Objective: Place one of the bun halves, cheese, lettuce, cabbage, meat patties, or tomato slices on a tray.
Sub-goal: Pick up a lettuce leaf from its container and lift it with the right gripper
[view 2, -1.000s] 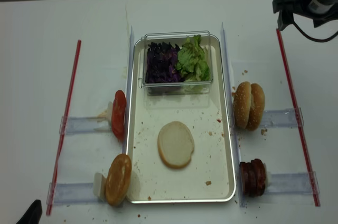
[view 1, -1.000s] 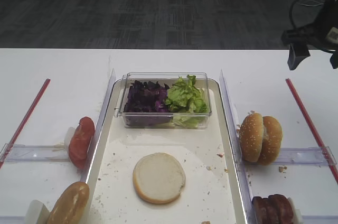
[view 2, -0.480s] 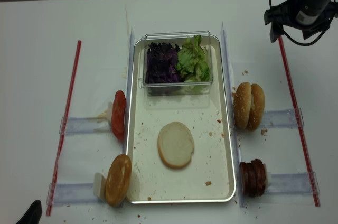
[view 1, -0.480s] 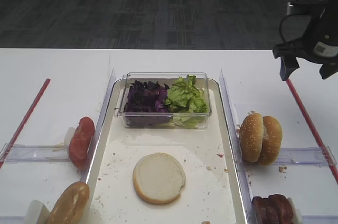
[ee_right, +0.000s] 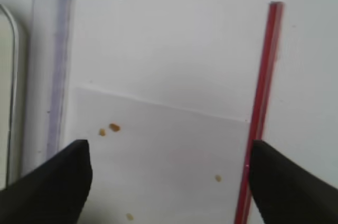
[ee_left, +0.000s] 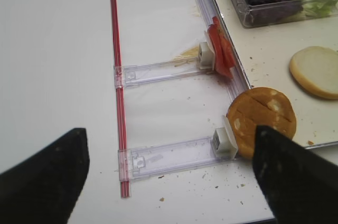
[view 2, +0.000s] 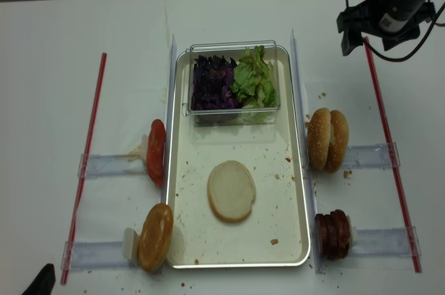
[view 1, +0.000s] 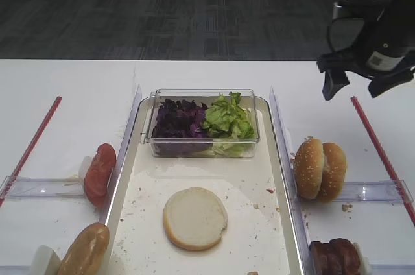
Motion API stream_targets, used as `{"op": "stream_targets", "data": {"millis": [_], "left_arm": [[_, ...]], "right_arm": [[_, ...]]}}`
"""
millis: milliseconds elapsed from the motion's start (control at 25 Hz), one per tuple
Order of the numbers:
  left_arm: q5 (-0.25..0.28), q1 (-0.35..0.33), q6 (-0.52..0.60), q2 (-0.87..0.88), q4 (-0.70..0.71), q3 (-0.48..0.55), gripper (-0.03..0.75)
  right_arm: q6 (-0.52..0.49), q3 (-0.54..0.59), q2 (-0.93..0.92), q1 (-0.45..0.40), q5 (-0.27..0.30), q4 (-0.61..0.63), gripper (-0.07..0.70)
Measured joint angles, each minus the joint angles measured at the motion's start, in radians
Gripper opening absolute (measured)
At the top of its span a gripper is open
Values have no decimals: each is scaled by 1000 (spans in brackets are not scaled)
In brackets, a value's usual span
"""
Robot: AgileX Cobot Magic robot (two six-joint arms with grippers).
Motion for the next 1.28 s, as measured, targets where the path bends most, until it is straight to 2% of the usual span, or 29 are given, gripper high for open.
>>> {"op": "stream_targets", "data": {"millis": [200, 440, 680, 1040, 1280], "left_arm": [[0, 0, 0, 0, 0, 0, 615], [0, 0, 0, 0, 0, 0, 615], [0, 0, 0, 0, 0, 0, 615], [0, 0, 0, 0, 0, 0, 615], [0, 0, 0, 0, 0, 0, 615]], "right_arm": [[-26, -6, 0, 105, 4, 8, 629], [-26, -71, 0, 232, 42, 10, 611], [-26, -101, 0, 350, 43, 20, 610], [-26, -101, 0, 447, 39, 40, 610], [-26, -101, 2, 465, 36, 44, 610]]}}
